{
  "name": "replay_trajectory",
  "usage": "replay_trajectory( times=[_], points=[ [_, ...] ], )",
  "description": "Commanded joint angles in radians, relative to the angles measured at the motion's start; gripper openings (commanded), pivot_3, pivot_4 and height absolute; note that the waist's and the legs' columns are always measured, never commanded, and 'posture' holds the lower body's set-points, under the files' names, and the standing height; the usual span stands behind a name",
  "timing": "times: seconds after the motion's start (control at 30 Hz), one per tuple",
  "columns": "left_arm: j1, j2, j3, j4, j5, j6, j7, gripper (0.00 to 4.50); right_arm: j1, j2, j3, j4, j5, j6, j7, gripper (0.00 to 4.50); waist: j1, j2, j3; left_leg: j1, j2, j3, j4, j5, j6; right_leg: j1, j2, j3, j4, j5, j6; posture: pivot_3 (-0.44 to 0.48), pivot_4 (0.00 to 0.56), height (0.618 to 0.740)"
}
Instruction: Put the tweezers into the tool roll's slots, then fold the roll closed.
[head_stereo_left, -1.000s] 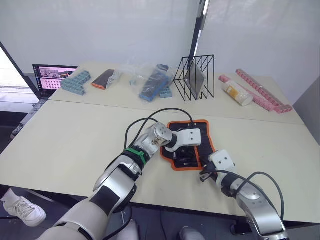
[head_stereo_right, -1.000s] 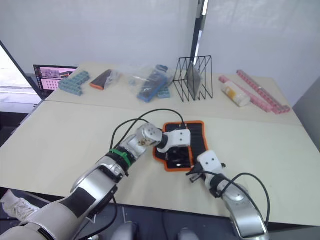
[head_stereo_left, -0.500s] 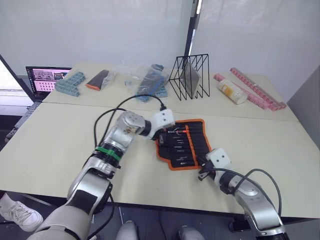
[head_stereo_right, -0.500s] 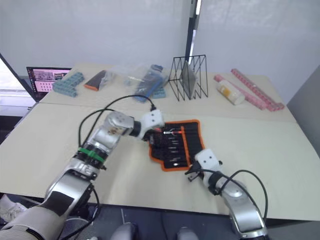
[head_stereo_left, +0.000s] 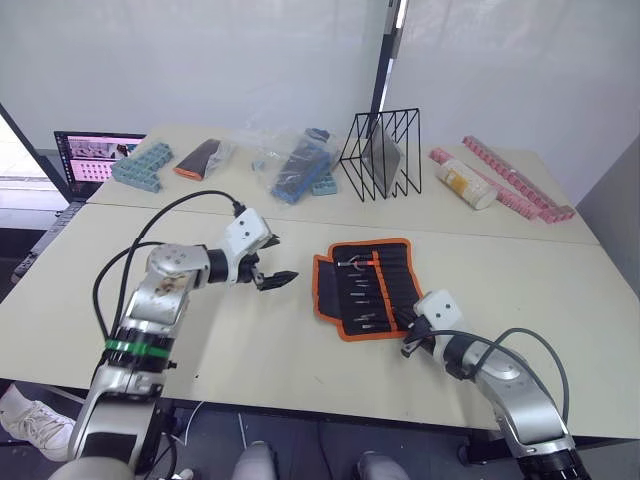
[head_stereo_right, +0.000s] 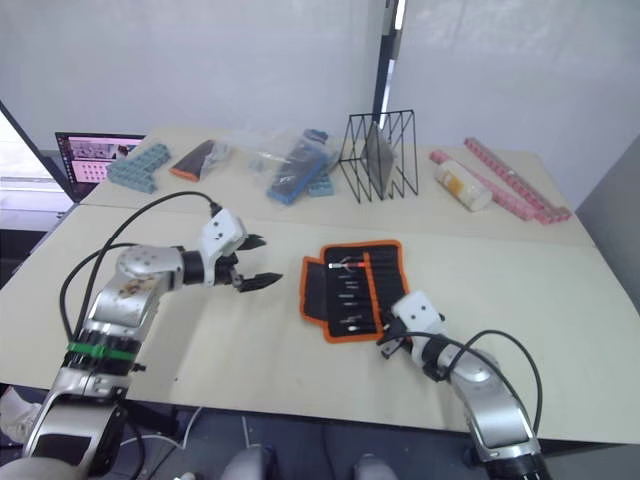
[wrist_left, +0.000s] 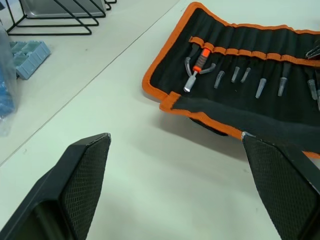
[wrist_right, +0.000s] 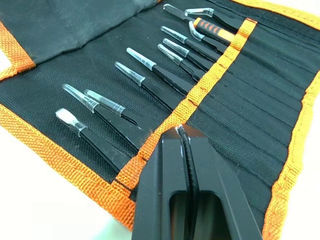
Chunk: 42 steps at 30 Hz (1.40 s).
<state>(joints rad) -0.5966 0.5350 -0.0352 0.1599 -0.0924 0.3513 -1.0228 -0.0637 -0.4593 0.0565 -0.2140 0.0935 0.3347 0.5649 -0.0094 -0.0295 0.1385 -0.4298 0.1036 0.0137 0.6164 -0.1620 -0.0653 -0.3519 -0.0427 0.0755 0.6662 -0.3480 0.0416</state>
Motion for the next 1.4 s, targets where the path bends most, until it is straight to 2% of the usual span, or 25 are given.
replay_trajectory(
  times=[0.03,0.17,0.33,0.57,0.67,0.8,0.97,1.03,1.23,1.4],
  points=[
    [0.071,-0.01,0.099,-0.087,-0.08,0.012,0.076,4.46,0.007,-0.016,-0.034,0.026,0.024,0.003,0.014,0.0,0.0,0.0,0.0,0.0,0.0,0.0,0.0,0.0,0.0,0.0,0.0,0.0,0.0,0.0,0.0,0.0,0.15,0.713],
    [0.193,-0.032,0.15,-0.132,-0.113,-0.03,0.143,4.46,0.021,-0.02,-0.06,0.015,0.051,0.0,0.025,0.0,0.007,0.0,0.0,-0.001,0.0,0.0,0.0,0.0,0.0,0.0,0.0,0.0,-0.001,0.0,0.0,0.0,0.15,0.713],
    [0.331,-0.001,0.188,-0.216,-0.164,-0.018,0.141,4.46,0.034,-0.017,-0.106,-0.003,0.099,-0.007,0.031,0.0,0.014,0.0,0.0,-0.001,0.0,0.0,0.0,0.0,0.0,-0.001,0.0,0.0,-0.001,0.0,0.0,0.0,0.15,0.713],
    [0.388,0.019,0.222,-0.254,-0.208,-0.001,0.176,4.46,0.038,-0.017,-0.122,-0.032,0.156,-0.008,0.068,0.0,0.015,0.001,0.001,-0.001,0.0,0.0,0.0,0.0,0.0,-0.001,0.0,0.0,-0.001,0.0,0.0,0.0,0.15,0.713],
    [0.399,0.019,0.21,-0.266,-0.224,0.007,0.172,4.5,0.031,-0.006,-0.12,-0.061,0.182,0.006,0.071,0.82,0.015,0.001,0.001,-0.001,0.0,0.0,-0.001,0.0,0.0,-0.001,0.0,0.0,-0.001,0.0,0.0,0.0,0.15,0.713],
    [0.397,0.027,0.2,-0.263,-0.234,-0.006,0.16,4.5,0.05,0.004,-0.076,-0.137,0.208,0.039,0.083,2.19,0.015,0.001,0.001,-0.001,0.0,0.0,-0.001,0.0,0.0,-0.002,0.0,0.0,-0.001,0.0,0.0,0.0,0.15,0.713],
    [0.401,0.066,0.169,-0.271,-0.242,-0.013,0.103,4.5,0.03,0.004,0.065,-0.213,0.102,0.031,0.051,3.95,0.013,0.001,0.001,-0.001,0.0,0.0,-0.001,0.0,0.0,-0.002,0.0,0.0,-0.001,0.0,0.0,0.0,0.15,0.713],
    [0.415,0.079,0.154,-0.279,-0.241,-0.023,0.085,4.5,0.01,0.012,0.121,-0.223,0.058,0.038,0.034,4.48,0.012,0.001,0.001,-0.001,0.0,0.001,-0.001,0.0,0.0,-0.002,0.0,0.0,-0.001,0.0,0.0,0.0,0.15,0.713],
    [0.437,0.126,0.144,-0.278,-0.23,-0.049,0.055,4.5,-0.069,0.05,0.22,-0.198,-0.027,0.061,-0.009,4.48,0.012,0.001,0.001,-0.001,0.001,0.001,-0.002,0.0,0.0,-0.003,0.0,0.0,-0.001,0.0,-0.001,0.0,0.15,0.713],
    [0.437,0.161,0.159,-0.3,-0.287,0.031,0.036,4.5,-0.134,0.109,0.285,-0.13,-0.089,0.078,-0.052,4.48,0.012,0.001,0.001,-0.001,0.001,0.001,-0.002,0.0,0.0,-0.004,0.0,0.0,-0.001,0.0,-0.001,0.0,0.15,0.713]
  ],
)
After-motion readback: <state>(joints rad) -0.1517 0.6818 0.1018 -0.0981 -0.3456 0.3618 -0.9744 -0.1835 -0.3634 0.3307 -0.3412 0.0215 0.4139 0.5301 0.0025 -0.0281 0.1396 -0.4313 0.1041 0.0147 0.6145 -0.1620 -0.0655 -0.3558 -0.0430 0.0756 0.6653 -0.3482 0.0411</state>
